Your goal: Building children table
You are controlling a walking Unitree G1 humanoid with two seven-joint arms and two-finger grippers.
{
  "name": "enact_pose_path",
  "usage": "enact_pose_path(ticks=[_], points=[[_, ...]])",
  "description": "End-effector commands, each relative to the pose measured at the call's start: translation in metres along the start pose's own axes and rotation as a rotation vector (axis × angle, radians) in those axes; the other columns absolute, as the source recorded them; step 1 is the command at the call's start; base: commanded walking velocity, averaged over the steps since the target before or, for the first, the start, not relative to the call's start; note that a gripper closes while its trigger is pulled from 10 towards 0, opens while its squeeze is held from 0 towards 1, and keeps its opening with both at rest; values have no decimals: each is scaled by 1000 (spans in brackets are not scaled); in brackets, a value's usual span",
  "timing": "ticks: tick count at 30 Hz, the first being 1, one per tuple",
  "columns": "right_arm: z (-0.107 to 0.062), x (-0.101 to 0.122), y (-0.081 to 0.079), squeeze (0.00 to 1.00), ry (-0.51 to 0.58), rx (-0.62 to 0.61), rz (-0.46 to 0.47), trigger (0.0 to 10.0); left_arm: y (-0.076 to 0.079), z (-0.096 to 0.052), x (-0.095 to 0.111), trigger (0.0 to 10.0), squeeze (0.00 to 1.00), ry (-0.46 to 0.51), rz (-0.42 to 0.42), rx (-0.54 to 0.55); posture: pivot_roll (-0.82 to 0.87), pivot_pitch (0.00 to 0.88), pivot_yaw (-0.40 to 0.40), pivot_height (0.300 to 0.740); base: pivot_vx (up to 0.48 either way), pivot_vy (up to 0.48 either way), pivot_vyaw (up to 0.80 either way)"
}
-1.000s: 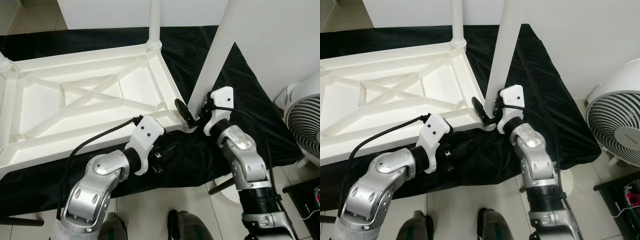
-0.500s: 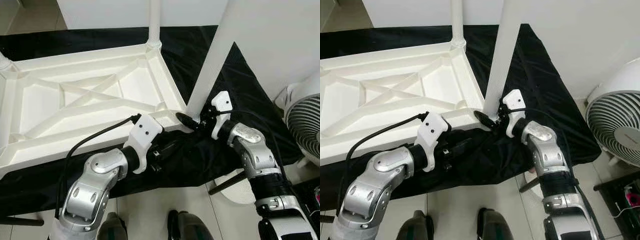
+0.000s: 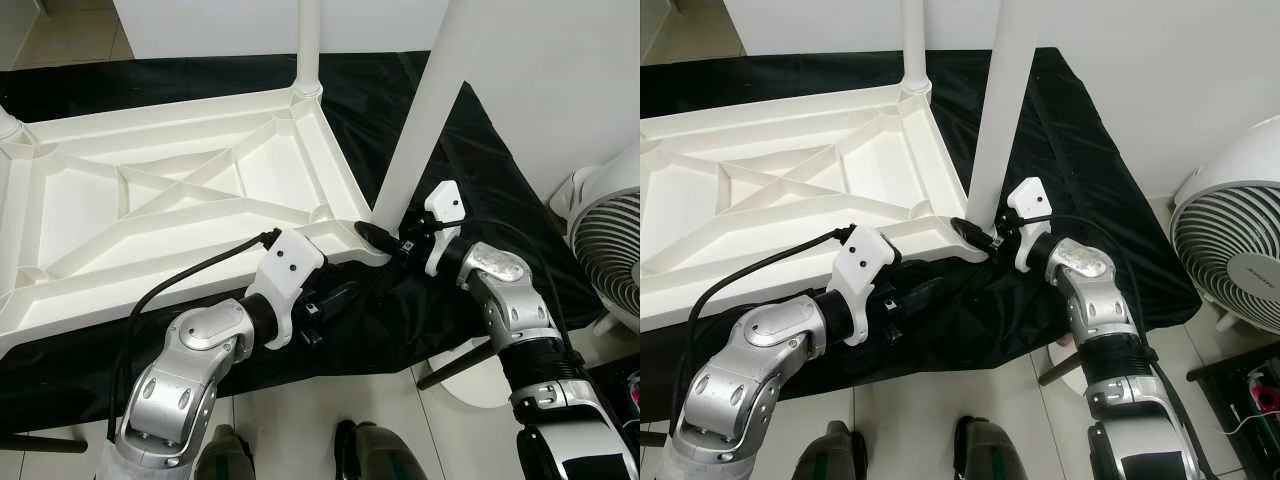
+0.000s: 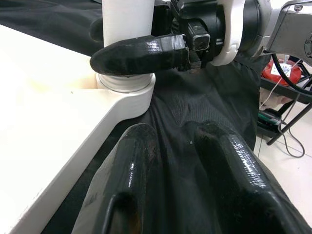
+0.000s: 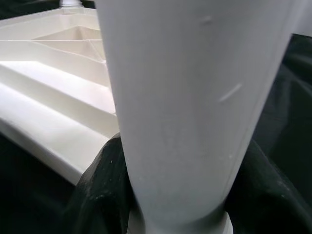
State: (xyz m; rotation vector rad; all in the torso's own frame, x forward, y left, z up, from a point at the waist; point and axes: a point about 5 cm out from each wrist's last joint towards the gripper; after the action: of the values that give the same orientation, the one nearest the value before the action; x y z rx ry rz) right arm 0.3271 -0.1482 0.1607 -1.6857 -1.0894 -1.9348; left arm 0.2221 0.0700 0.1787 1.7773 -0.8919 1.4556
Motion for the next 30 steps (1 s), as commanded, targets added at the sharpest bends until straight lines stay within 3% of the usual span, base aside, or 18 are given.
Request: enact_pose_path(ticks=[1, 2, 5, 10, 16, 18, 19, 22, 27, 28, 30], points=[[0, -5, 1, 0, -54, -107, -3, 10000, -2, -1, -1, 10000, 0, 1, -9, 91, -28, 115, -16, 740, 0, 0, 0], [0, -5, 1, 0, -54, -107, -3, 10000, -2, -1, -1, 10000, 0, 1, -9, 91, -28, 115, -16, 740, 0, 0, 0], [-5, -6, 2, 0, -99, -345, 50, 10000, 0, 0, -2, 10000, 0, -1, -13, 82, -38, 115, -18, 740, 0, 0, 0], [-7, -7, -2, 0, -122, -461, 106, 10000, 1, 1, -3, 10000, 0, -2, -15, 77, -43, 115, -18, 740, 0, 0, 0], [-4, -3, -31, 0, -146, -727, 163, 10000, 2, 2, -3, 10000, 0, -3, -19, 60, -60, 121, -9, 740, 0, 0, 0], [-4, -3, -31, 0, -146, -727, 163, 10000, 2, 2, -3, 10000, 0, -3, -19, 60, -60, 121, -9, 740, 0, 0, 0], [0, 1, -43, 0, -151, -806, 184, 10000, 3, 3, -3, 10000, 0, -3, -19, 52, -63, 125, -7, 740, 0, 0, 0], [7, 8, -51, 0, -130, -764, 175, 10000, 3, 4, -3, 10000, 0, -4, -20, 50, -65, 128, -7, 740, 0, 0, 0], [4, 12, -48, 0, -105, -754, 195, 10000, 3, 3, -3, 10000, 0, -6, -21, 51, -63, 128, -9, 740, 0, 0, 0], [2, 14, -47, 1000, -82, -730, 205, 10000, 3, 3, -3, 10000, 0, -6, -23, 54, -59, 131, -11, 740, 0, 0, 0], [0, 15, -45, 1000, -62, -707, 212, 10000, 3, 3, -4, 10000, 0, -6, -24, 56, -58, 131, -11, 740, 0, 0, 0]])
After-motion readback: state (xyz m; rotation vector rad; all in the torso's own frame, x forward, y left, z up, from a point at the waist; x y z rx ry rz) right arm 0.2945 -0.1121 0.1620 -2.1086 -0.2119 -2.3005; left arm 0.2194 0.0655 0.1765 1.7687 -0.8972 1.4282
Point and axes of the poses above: a point about 5 cm out from each wrist's last joint towards the gripper, its own z axis pointing out of the wrist towards the gripper, its own x axis along the axis of the wrist's last joint, y = z × x, and after that the axes turned 6 degrees about -z, right-handed
